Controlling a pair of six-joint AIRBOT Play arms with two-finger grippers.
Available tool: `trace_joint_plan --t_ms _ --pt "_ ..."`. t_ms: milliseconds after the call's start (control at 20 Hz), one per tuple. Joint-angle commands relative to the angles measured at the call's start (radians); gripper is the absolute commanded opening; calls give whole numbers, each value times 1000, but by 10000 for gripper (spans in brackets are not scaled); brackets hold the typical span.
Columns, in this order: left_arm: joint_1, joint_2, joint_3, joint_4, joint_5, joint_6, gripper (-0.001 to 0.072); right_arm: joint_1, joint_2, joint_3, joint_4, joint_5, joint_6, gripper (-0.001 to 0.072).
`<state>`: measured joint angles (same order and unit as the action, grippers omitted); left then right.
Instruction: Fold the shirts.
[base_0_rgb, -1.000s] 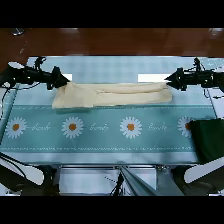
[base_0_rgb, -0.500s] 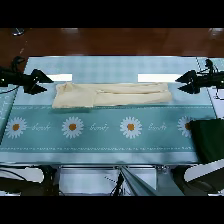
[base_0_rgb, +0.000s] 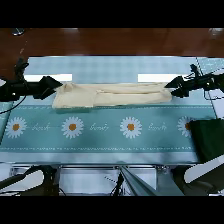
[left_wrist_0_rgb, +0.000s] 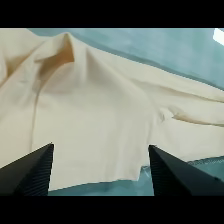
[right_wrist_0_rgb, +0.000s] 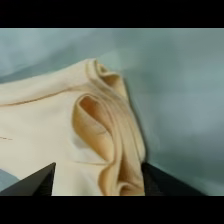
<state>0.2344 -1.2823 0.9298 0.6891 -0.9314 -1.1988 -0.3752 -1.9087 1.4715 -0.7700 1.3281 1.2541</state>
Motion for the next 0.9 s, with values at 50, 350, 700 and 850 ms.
trace_joint_plan --t_ms 50,350,700,850 --pt "-103 7 -26 -55 53 18 697 62 -6 -1 1 24 19 376" --pt "-231 3 -25 -132 41 77 18 19 219 -19 -141 116 25 22" --pt "-630 -154 167 -100 193 13 15 -4 828 -402 -178 78 -5 22" --pt "-780 -332 394 67 139 -143 15 -4 1065 -507 -177 85 49 22"
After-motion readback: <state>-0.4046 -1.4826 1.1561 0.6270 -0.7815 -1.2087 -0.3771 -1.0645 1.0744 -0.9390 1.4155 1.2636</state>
